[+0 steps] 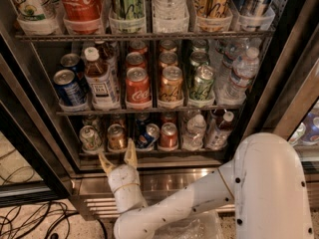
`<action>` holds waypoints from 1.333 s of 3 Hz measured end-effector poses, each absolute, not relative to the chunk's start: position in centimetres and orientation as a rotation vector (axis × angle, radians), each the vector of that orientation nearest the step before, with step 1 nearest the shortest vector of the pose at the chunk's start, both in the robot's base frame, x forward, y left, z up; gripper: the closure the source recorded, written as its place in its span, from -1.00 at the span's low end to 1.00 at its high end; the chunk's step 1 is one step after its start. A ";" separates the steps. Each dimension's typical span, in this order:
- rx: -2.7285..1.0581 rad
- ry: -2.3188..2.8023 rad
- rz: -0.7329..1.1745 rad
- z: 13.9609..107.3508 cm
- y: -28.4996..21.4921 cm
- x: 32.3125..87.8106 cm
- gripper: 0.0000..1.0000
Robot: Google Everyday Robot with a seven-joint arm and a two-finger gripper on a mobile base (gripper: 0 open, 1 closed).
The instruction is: Pick orange can from bottom shelf of fridge
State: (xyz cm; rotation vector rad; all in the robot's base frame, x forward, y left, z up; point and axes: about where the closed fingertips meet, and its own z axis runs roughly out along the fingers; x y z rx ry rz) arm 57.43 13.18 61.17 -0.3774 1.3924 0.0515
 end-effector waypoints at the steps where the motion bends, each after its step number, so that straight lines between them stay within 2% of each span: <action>1: -0.373 1.435 0.034 59.8 13.3 58.5 -0.36; 2: -0.371 1.438 0.044 59.6 14.0 59.0 -0.30; 4: -0.351 1.418 0.056 60.1 14.8 60.1 -0.32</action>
Offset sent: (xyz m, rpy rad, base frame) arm 0.0152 0.0023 -0.0204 -0.0149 0.0546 -0.0319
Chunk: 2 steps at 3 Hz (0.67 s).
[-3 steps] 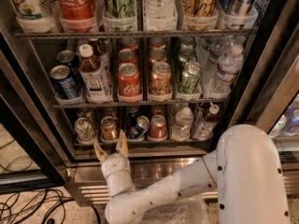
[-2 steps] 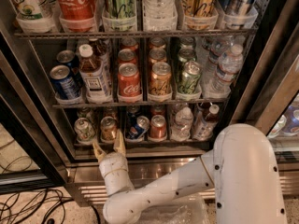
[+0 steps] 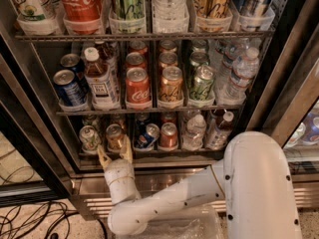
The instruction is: Pick orange can from bottom shelf of fridge
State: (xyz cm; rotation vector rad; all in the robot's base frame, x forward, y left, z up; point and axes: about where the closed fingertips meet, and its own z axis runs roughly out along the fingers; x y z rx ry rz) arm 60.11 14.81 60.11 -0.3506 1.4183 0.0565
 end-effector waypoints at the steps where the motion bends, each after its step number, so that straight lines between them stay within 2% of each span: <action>1: -0.326 1.407 0.036 60.5 14.1 60.7 -0.32; 2: -0.294 1.403 0.006 60.7 13.1 61.8 -0.36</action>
Offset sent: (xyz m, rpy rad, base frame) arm 0.0203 -0.0287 0.0095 0.0163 -0.0426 -0.1022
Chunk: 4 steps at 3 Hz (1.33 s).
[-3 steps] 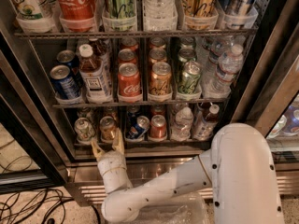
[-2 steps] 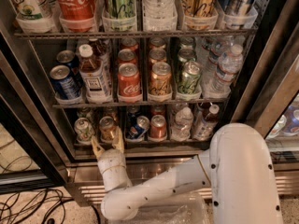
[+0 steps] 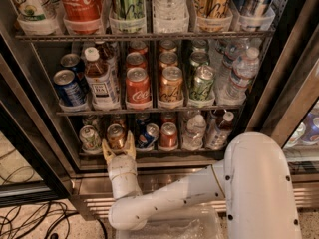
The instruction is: Pick orange can from bottom shelf of fridge
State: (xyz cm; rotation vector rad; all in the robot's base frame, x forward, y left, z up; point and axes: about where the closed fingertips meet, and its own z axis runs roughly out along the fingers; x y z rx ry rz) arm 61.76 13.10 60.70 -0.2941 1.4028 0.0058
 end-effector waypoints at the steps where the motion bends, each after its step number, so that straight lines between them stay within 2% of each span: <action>1: -0.290 1.423 0.007 60.1 13.4 62.4 -0.38; 2: -0.287 1.428 0.015 60.1 13.7 62.9 -0.38; 3: -0.285 1.441 0.021 59.9 13.9 63.4 -0.28; 4: -0.280 1.452 0.032 60.0 13.9 63.7 0.10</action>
Offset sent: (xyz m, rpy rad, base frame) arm 0.0099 0.0035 -0.0117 0.0067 0.0346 -0.0096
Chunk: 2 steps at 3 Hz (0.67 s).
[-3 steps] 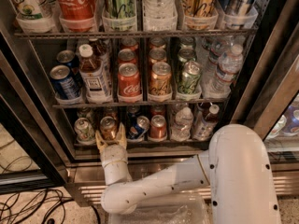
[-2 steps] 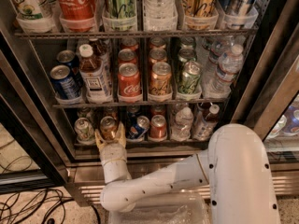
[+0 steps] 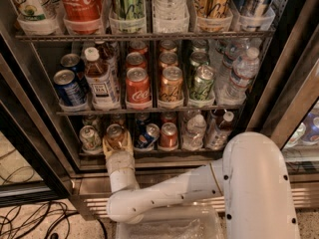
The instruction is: Pick orange can from bottom shelf of fridge
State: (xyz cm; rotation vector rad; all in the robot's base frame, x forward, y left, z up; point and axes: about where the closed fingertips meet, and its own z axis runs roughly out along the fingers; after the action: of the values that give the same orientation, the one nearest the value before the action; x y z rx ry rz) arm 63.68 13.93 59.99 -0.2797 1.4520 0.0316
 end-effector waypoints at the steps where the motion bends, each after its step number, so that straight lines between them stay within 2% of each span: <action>1: -0.264 1.469 0.044 60.0 13.7 63.8 0.56; 2: -0.253 1.486 0.071 60.0 13.7 63.9 1.00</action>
Offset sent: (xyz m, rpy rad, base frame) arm 0.0004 -0.0032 -0.0004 0.0662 0.0641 0.0174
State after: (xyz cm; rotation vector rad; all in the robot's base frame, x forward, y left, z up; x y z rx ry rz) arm 63.86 13.68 60.05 -0.2528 1.4859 0.0708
